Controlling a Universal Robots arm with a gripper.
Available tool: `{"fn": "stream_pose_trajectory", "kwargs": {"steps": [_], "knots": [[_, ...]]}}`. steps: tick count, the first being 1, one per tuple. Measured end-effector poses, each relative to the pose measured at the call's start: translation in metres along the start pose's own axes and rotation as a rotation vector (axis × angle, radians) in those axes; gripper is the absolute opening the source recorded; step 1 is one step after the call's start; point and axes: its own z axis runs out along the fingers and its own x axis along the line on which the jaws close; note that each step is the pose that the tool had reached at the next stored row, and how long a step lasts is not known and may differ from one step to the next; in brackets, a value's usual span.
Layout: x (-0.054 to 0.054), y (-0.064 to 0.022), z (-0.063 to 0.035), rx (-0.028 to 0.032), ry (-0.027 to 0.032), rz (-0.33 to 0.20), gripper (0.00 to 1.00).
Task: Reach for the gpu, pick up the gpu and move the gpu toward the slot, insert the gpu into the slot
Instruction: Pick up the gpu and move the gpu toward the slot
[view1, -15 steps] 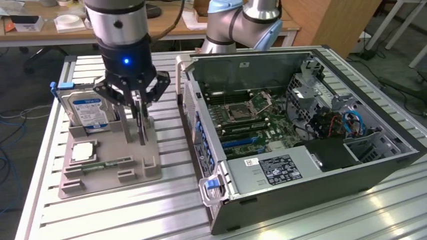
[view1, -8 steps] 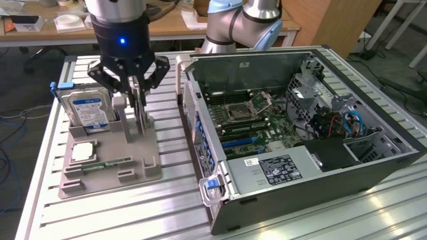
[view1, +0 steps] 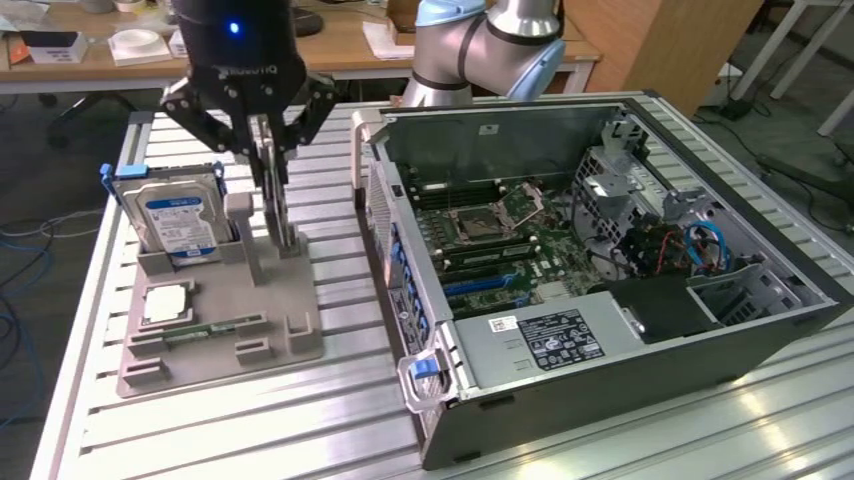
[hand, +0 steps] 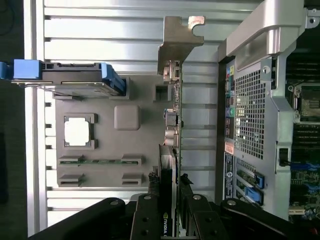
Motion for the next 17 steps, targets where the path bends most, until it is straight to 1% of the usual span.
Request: {"fn": "stream_pose_trajectory", "kwargs": {"steps": [10,11,13,17], "knots": [[-0.001,0.0015,-0.0456,0.0002,0.0002,0.0,0.26],[-0.001,0.0016,-0.0475,0.0006,0.0001,0.0,0.26],[-0.004,0.0016,-0.0474,0.001,-0.0002,0.001,0.26],[-0.018,0.0017,-0.0473,0.0012,0.0,0.002,0.26]]}}
